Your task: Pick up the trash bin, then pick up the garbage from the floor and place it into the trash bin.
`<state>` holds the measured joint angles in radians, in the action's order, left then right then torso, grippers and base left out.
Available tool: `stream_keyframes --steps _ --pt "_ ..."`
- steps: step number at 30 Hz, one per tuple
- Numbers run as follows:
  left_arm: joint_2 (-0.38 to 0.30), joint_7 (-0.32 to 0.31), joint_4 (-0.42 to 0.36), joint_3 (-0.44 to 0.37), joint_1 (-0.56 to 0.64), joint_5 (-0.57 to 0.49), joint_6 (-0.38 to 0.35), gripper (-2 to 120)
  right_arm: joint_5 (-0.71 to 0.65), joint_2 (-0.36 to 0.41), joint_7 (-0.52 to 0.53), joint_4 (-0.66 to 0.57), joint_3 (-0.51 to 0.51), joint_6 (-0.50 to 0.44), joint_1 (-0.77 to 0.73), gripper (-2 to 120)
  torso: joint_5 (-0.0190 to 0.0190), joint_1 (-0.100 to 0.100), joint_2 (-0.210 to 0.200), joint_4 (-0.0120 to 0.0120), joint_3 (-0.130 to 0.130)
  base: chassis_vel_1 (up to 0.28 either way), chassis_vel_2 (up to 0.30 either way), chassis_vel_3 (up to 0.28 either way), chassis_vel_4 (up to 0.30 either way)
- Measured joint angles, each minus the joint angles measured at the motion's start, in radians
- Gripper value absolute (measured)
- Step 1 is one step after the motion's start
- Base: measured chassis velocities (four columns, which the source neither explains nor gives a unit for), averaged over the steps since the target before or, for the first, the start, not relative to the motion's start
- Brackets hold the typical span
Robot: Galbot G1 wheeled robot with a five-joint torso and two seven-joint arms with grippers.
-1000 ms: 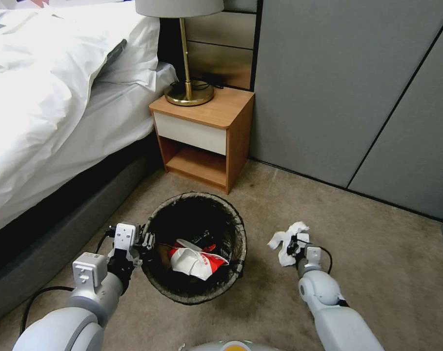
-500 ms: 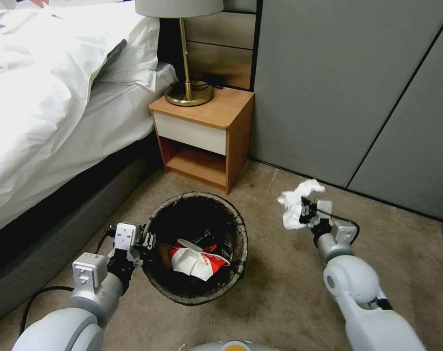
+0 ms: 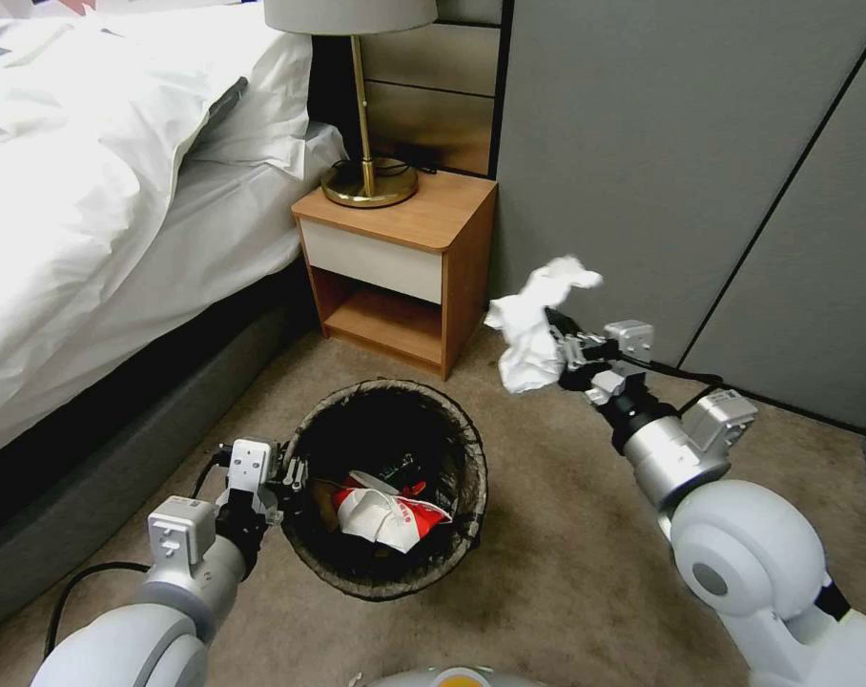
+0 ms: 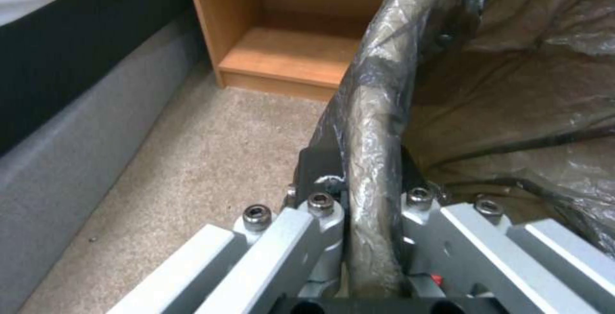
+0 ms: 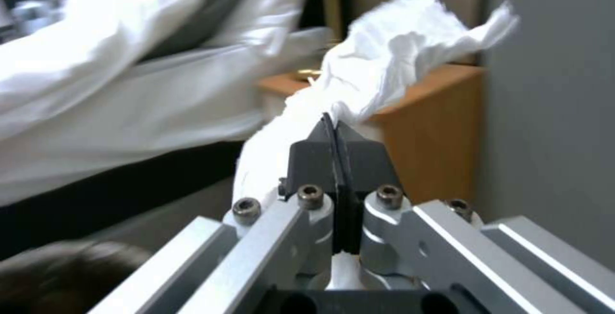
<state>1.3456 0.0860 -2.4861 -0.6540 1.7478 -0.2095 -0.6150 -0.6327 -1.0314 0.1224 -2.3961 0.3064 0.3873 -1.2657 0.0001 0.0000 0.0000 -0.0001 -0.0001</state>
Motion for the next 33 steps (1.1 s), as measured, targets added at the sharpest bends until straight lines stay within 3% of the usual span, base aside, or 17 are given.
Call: stream_keyframes --steps 10,18,33 --pt "-0.004 -0.002 0.011 0.015 -0.011 0.007 -0.003 1 0.048 0.074 -0.130 0.003 -0.130 0.021 0.057 0 -0.0002 0.000 0.000 -0.0001 0.000 0.000 0.000 0.000 0.000" --pt "-0.001 -0.002 0.012 0.016 -0.014 0.008 -0.004 1 0.110 0.074 -0.114 0.063 -0.274 0.031 0.085 0 0.0000 0.000 0.000 0.0000 0.000 0.000 0.000 0.000 0.000" --pt "0.003 -0.001 0.008 0.022 -0.011 0.014 -0.004 1 0.191 0.048 -0.079 0.165 -0.439 0.047 0.117 0 -0.0001 0.000 0.000 0.0001 0.000 0.000 0.000 0.000 0.000"
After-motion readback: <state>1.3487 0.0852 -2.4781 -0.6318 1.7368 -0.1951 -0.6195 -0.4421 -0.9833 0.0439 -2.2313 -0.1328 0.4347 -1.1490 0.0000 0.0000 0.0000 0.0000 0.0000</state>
